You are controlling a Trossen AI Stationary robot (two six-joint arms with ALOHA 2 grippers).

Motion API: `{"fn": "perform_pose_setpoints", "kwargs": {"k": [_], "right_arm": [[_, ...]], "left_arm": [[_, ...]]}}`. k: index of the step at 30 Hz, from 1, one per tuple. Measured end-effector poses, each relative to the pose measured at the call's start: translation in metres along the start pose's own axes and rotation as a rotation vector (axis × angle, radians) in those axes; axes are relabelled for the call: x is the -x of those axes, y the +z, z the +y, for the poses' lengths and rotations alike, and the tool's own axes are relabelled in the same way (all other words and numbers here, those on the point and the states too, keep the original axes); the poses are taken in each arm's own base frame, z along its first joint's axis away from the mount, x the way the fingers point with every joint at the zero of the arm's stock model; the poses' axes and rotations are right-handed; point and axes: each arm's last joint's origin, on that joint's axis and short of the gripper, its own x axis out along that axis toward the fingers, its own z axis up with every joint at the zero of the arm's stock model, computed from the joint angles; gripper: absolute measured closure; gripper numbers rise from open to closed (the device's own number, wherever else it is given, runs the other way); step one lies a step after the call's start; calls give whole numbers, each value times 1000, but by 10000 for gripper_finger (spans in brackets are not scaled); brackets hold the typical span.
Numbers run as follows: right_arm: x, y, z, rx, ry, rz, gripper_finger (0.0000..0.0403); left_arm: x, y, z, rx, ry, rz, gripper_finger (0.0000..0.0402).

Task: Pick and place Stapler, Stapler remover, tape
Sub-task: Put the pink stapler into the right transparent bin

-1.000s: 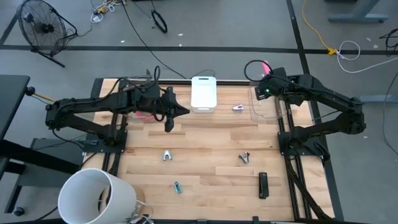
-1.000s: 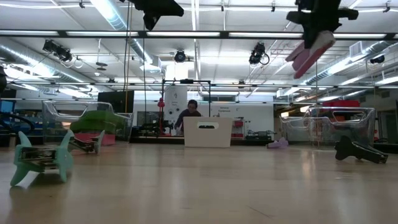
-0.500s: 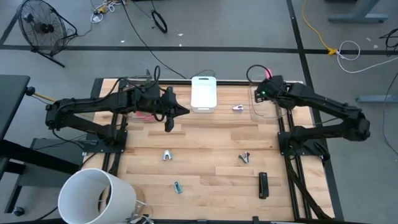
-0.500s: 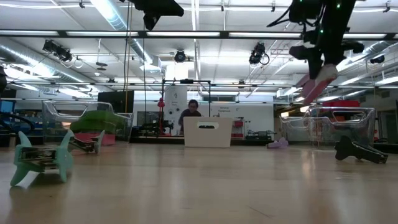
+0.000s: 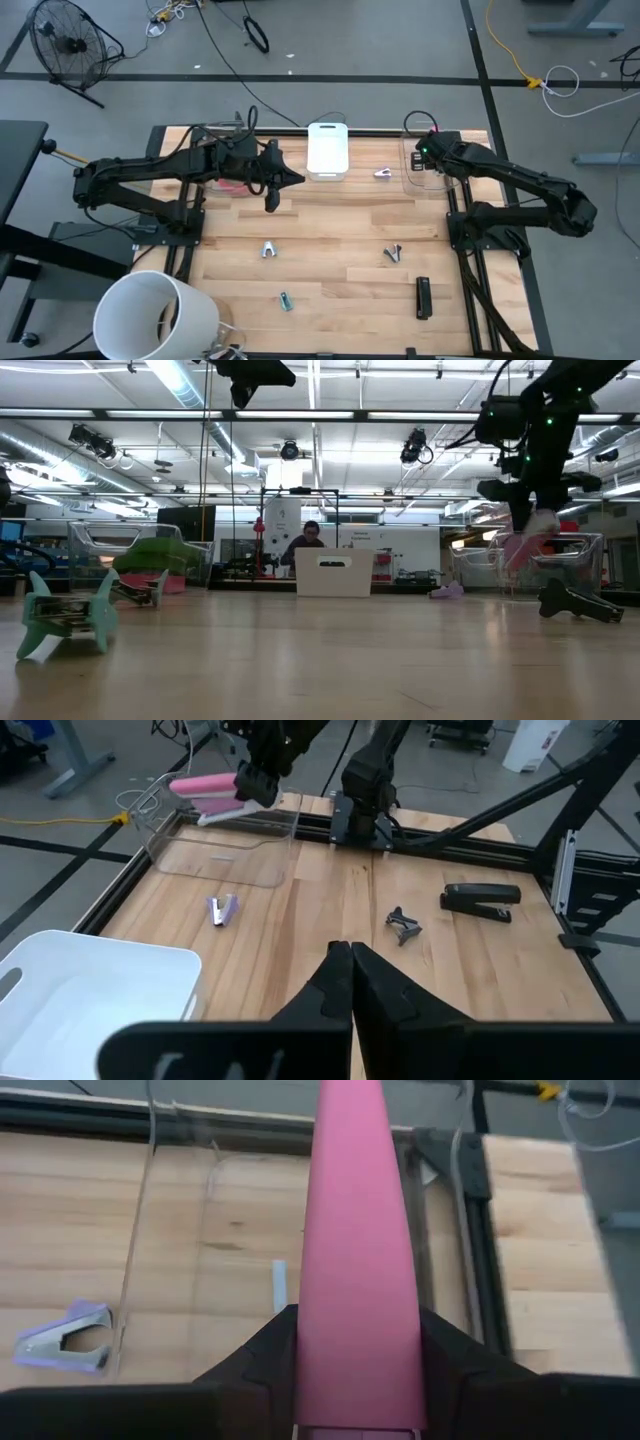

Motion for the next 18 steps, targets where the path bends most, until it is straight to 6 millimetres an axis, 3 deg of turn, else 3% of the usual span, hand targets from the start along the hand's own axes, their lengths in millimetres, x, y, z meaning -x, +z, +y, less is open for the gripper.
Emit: {"fn": "perform_pose_setpoints", "kwargs": {"k": [18], "right_arm": [[-32,-2,-18,-38,10,-54,270]], "left_arm": [[0,0,0,8,0,0,401]]}}
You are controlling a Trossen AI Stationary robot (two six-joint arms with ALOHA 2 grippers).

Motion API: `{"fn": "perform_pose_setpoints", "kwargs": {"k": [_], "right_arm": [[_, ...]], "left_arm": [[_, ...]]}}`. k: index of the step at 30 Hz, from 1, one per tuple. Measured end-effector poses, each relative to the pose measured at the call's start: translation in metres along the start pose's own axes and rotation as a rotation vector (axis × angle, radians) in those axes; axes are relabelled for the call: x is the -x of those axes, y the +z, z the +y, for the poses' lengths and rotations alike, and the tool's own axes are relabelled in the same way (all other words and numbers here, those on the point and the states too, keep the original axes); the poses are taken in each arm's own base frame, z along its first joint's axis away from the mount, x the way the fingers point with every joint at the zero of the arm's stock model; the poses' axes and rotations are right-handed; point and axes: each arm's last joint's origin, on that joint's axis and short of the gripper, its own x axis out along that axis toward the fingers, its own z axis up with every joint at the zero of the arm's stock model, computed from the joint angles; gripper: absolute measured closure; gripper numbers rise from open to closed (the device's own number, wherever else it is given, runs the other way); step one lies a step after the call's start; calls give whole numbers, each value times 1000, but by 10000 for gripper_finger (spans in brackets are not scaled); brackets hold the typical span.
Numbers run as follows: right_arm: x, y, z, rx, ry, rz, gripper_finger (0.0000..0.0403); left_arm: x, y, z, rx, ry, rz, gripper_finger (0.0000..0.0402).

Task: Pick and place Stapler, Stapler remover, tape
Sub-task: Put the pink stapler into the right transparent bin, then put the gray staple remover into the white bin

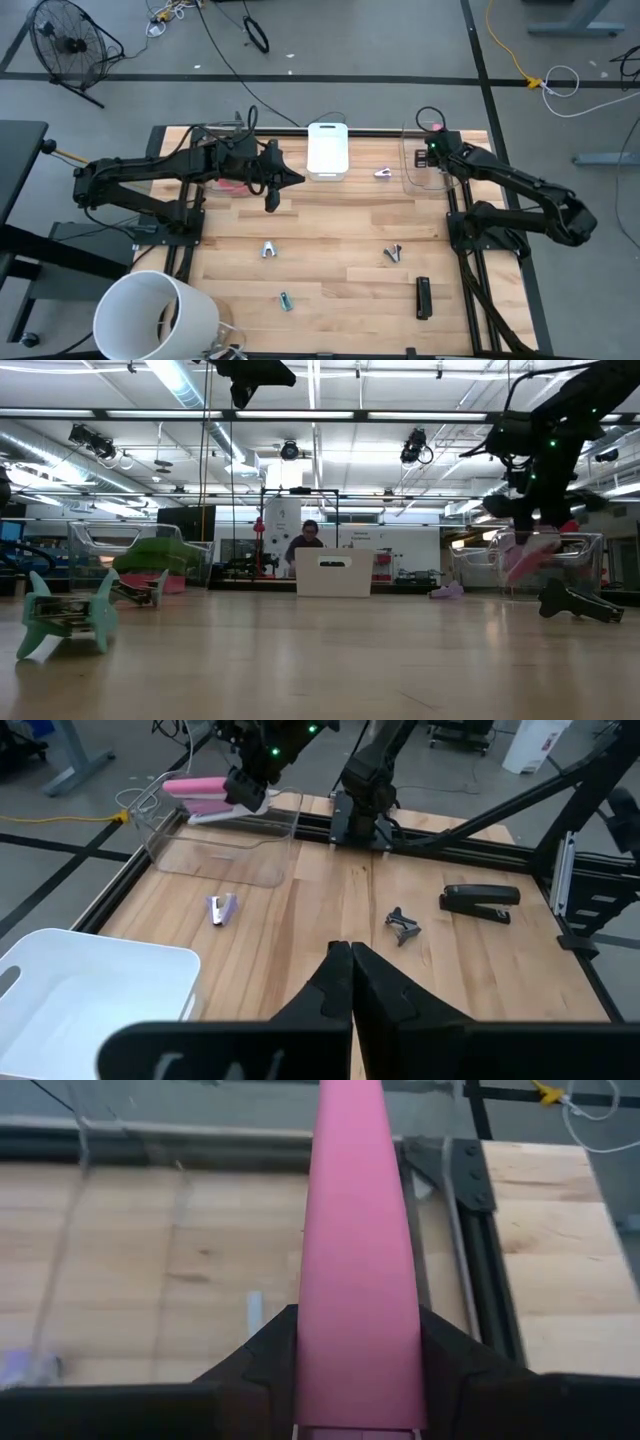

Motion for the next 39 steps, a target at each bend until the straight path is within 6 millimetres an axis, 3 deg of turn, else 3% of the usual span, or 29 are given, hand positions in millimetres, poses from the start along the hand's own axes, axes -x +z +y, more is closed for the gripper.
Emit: {"fn": "perform_pose_setpoints", "kwargs": {"k": [18,39], "right_arm": [[-15,-4,-12,-19,-1,39,268],[-19,-4,-20,-78,53,132,169]], "left_arm": [[0,0,0,0,0,-1,401],[0,0,0,20,0,-2,401]]}}
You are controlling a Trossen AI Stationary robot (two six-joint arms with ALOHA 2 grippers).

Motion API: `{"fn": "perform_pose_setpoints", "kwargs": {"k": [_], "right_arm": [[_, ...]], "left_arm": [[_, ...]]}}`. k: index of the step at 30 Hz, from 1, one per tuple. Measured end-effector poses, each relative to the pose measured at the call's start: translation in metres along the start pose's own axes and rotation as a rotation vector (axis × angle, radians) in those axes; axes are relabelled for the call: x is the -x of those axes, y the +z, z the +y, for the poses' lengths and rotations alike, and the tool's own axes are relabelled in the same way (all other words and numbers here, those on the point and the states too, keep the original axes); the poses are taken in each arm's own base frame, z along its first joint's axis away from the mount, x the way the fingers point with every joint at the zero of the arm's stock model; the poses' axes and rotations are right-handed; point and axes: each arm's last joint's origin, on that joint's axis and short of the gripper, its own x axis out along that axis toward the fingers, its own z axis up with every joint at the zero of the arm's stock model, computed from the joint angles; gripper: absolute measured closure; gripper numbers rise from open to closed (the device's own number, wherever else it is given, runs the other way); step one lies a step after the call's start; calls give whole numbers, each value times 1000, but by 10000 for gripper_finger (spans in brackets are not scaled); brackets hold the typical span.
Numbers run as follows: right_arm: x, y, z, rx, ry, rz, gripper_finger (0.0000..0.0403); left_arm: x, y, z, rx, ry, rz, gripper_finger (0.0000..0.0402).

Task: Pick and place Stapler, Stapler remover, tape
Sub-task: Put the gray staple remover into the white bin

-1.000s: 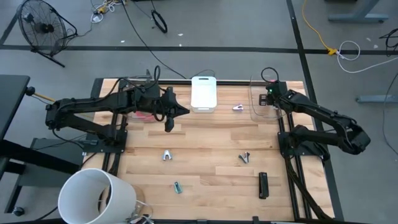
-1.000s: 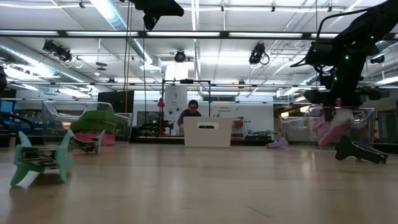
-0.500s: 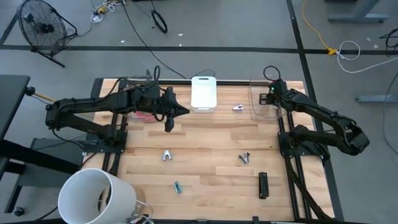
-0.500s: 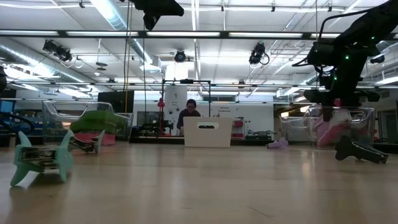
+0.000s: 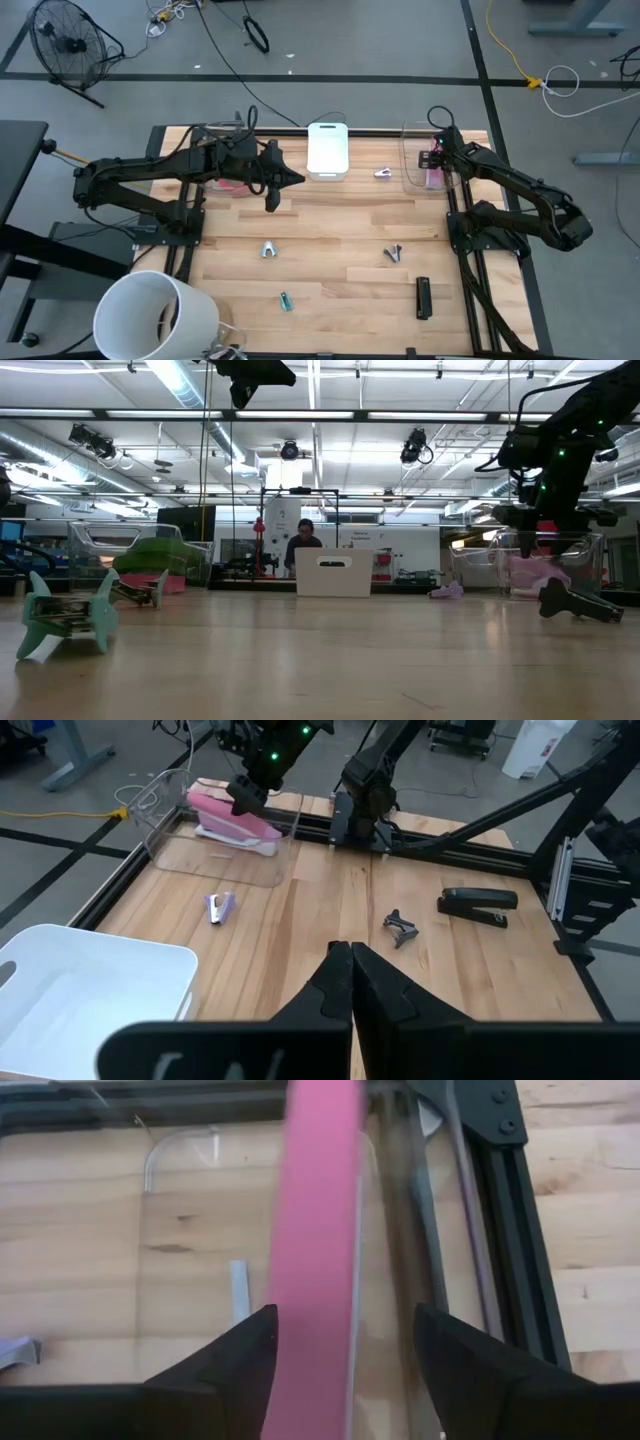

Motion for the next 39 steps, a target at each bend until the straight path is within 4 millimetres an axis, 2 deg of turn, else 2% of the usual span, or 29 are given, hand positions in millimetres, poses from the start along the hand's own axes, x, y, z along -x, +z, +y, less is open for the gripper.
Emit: {"fn": "perform_pose_setpoints", "kwargs": {"k": [9,18,27,39], "right_arm": [[5,4,4,62,110,-20,166],[31,15,1,72,177,-145,182],[67,21,3,80,420,-164,193],[124,18,4,153,621,-269,204]], "left_arm": [[0,0,0,-1,0,0,401],[0,0,0,-1,2,0,401],[0,0,0,-1,11,0,401],[0,0,0,-1,11,-1,401]]}}
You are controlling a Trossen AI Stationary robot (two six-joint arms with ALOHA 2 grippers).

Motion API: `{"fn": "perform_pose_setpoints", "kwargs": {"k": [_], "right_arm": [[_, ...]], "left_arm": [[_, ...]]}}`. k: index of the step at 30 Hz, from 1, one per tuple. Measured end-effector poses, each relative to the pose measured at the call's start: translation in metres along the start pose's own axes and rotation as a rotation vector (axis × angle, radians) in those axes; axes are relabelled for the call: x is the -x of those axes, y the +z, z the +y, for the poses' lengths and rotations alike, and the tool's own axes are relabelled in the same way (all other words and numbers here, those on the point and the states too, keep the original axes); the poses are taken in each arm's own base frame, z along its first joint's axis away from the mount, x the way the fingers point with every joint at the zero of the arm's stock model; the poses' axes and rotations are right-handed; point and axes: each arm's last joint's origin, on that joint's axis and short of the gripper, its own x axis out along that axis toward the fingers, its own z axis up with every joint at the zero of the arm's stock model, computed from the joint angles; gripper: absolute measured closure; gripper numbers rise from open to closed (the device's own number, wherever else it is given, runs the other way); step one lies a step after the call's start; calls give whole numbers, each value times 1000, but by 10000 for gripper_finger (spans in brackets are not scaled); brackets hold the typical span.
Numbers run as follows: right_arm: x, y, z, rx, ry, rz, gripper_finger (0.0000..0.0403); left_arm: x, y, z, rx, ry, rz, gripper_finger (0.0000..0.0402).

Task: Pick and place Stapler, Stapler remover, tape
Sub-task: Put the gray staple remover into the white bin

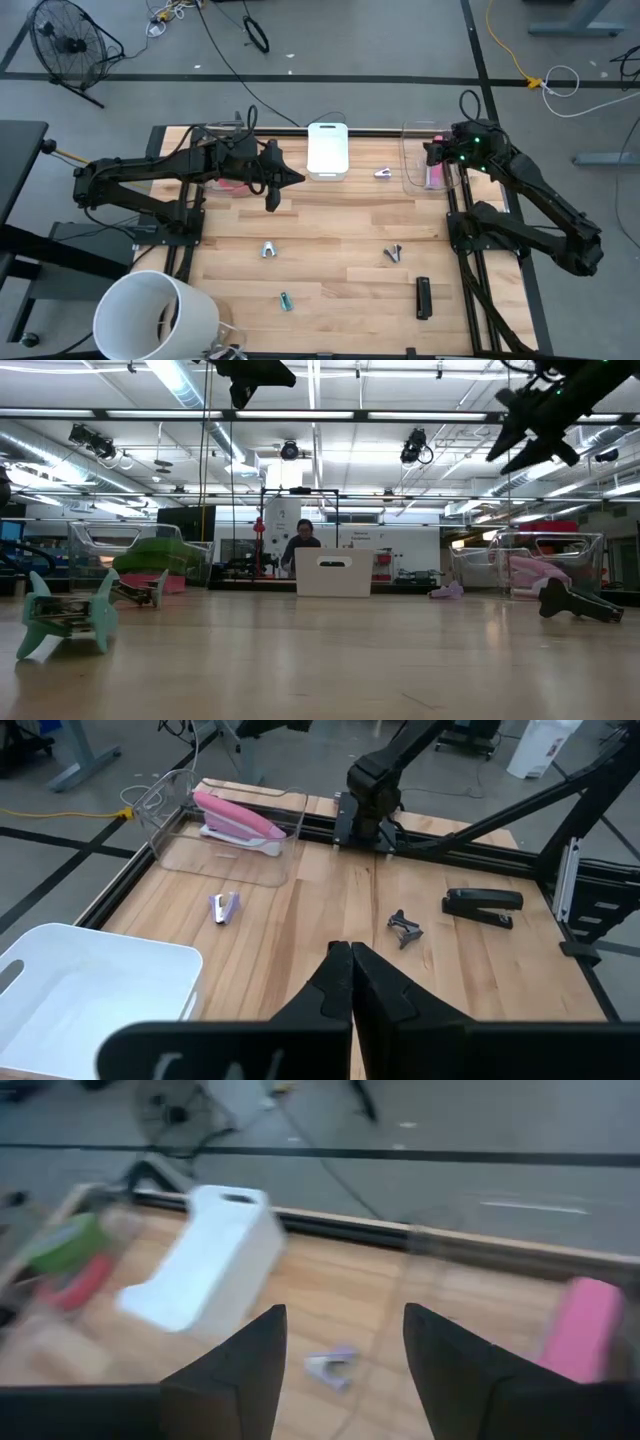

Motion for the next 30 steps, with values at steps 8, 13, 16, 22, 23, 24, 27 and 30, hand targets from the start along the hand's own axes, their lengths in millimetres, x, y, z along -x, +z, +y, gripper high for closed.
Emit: {"fn": "perform_pose_setpoints", "kwargs": {"k": [8,13,16,22,23,24,27,30], "right_arm": [[17,1,22,133,297,53,204],[21,-4,33,197,469,123,204],[23,-8,38,222,549,163,204],[27,-15,48,250,653,225,204],[28,-16,49,252,664,233,204],[28,-17,51,251,669,239,204],[30,-18,55,263,695,231,205],[33,-16,62,259,745,199,207]], "left_arm": [[0,0,0,0,0,0,392],[0,0,0,-1,0,0,390],[0,0,0,-1,0,0,389],[0,0,0,-1,0,0,388],[0,0,0,-1,0,0,388],[0,0,0,-1,0,0,388],[0,0,0,-1,0,0,388],[0,0,0,-1,0,0,388]]}}
